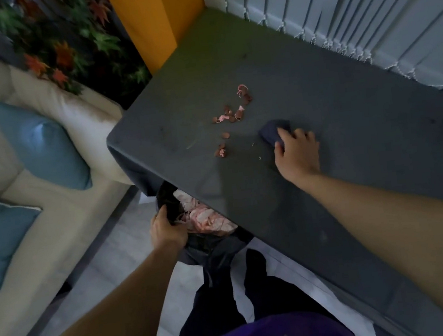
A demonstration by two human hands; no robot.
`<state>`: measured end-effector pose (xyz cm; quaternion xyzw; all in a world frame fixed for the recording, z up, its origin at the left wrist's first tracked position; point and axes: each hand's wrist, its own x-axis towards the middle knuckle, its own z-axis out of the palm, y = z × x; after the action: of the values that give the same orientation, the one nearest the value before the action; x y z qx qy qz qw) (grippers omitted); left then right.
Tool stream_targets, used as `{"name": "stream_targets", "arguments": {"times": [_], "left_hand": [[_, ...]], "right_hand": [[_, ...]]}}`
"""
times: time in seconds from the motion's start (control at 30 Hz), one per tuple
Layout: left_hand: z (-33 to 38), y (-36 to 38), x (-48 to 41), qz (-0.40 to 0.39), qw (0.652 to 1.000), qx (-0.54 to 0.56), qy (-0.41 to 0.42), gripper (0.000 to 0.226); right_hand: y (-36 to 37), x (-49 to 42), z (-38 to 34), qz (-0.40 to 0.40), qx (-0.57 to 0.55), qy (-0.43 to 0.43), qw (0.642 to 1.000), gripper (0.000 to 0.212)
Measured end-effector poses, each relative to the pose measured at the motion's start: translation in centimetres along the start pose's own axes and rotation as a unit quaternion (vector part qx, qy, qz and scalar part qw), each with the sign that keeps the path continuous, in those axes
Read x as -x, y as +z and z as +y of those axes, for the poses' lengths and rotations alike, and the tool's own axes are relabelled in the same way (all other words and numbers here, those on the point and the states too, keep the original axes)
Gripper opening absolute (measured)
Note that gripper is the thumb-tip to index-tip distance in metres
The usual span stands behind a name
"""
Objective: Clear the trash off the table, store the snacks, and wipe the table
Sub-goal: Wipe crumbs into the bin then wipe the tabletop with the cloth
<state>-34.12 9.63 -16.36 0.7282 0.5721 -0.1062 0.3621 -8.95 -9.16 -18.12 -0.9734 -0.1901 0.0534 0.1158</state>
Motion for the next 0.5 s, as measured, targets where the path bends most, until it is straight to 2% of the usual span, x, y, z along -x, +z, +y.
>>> {"name": "stream_targets", "arguments": {"times": [0.17,0.2,0.3,0.37,0.5], "left_hand": [[-0.1,-0.7,-1.3,-0.02,1.0,0.01,-0.002,0.073],[-0.1,-0.8,-1.5,-0.025,1.0,0.012,-0.003,0.073],[-0.2,-1.2,-2.3,-0.035,0.999,0.014,-0.002,0.073],[-0.4,-1.4,-2.8,-0.04,0.999,0.012,-0.001,0.073],[-0.9,-1.6,-3.5,-0.049,0.999,0.011,0.002,0.075]], "right_hand": [[1.8,2.1,-2.4,-0.037,-0.075,-0.19,0.978,0.041],[2.0,2.2,-2.7,-0.033,-0.089,-0.207,0.974,0.04],[1.9,0.5,-4.1,0.039,-0.135,-0.168,0.976,0.043],[1.7,-1.3,-5.4,0.062,-0.126,-0.139,0.98,0.039],[2.2,-2.8,-8.1,-0.039,-0.051,-0.128,0.99,0.036]]}}
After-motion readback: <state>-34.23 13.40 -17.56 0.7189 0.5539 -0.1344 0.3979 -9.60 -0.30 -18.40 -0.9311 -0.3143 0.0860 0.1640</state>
